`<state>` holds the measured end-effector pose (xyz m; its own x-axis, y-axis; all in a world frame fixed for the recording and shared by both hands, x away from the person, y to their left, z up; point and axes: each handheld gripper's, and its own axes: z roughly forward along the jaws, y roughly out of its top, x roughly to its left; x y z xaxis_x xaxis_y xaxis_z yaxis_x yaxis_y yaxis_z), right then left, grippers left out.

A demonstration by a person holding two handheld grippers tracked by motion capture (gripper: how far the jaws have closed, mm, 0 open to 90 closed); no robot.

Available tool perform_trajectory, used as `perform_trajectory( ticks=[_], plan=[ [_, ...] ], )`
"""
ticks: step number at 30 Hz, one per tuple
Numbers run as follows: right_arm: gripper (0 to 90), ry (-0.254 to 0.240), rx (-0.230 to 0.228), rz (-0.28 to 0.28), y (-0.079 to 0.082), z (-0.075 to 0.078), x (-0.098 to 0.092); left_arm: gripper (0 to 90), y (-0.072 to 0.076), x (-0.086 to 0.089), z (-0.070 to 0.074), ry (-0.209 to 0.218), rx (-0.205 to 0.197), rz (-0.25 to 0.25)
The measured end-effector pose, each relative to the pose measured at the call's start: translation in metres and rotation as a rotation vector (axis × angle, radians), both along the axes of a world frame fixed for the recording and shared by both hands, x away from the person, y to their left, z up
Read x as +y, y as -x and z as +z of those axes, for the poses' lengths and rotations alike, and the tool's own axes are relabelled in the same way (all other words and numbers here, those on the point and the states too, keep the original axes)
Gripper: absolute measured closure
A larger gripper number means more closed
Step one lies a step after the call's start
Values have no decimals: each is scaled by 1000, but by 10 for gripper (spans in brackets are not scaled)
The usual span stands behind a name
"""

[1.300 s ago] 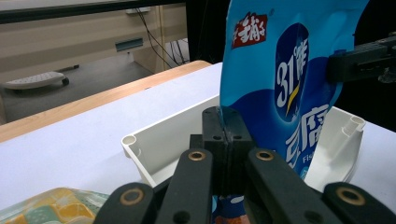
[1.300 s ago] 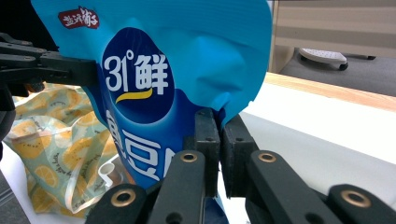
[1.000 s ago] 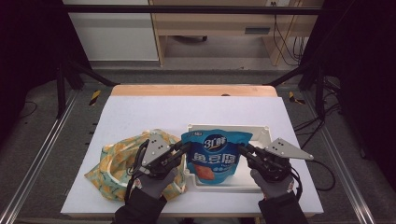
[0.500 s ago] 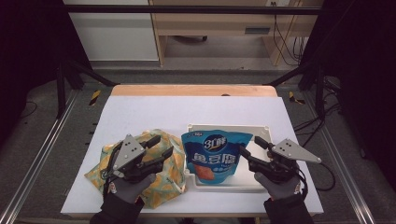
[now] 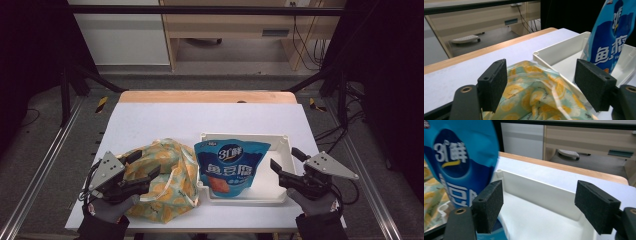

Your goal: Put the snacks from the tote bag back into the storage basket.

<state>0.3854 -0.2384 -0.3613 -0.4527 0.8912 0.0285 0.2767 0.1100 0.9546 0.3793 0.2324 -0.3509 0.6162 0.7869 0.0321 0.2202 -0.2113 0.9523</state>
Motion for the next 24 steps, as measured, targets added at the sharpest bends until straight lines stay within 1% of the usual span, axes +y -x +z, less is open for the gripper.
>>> perform_trajectory(
  ticks=[2, 4, 8, 9, 11, 16, 17, 19, 23, 24],
  plan=[
    [214, 5, 2, -5, -1, -1, -2, 246, 0, 6, -1, 6, -3, 12],
    [209, 2, 18, -14, -3, -4, -6, 233, -1, 11, -1, 10, -4, 20],
    [206, 2, 19, -18, -3, -4, -9, 224, -2, 20, -5, -1, -1, 44],
    [204, 1, 22, -18, -3, -4, -10, 219, -3, 25, -7, -3, 7, 62],
    [203, 4, 20, -21, -4, -4, -10, 215, -4, 28, -8, -5, 13, 71],
    [200, 15, 28, -24, -5, -6, -11, 212, -4, 43, -12, 8, 19, 104],
    [199, 15, 30, -25, -5, -6, -11, 212, -3, 49, -14, 9, 23, 116],
    [198, 21, 37, -27, -6, -7, -12, 212, -3, 51, -15, 11, 24, 121],
    [197, 23, 41, -34, -7, -9, -14, 213, -2, 63, -19, 13, 31, 155],
    [197, 20, 45, -34, -8, -9, -14, 213, -2, 66, -20, 20, 36, 162]
  ],
)
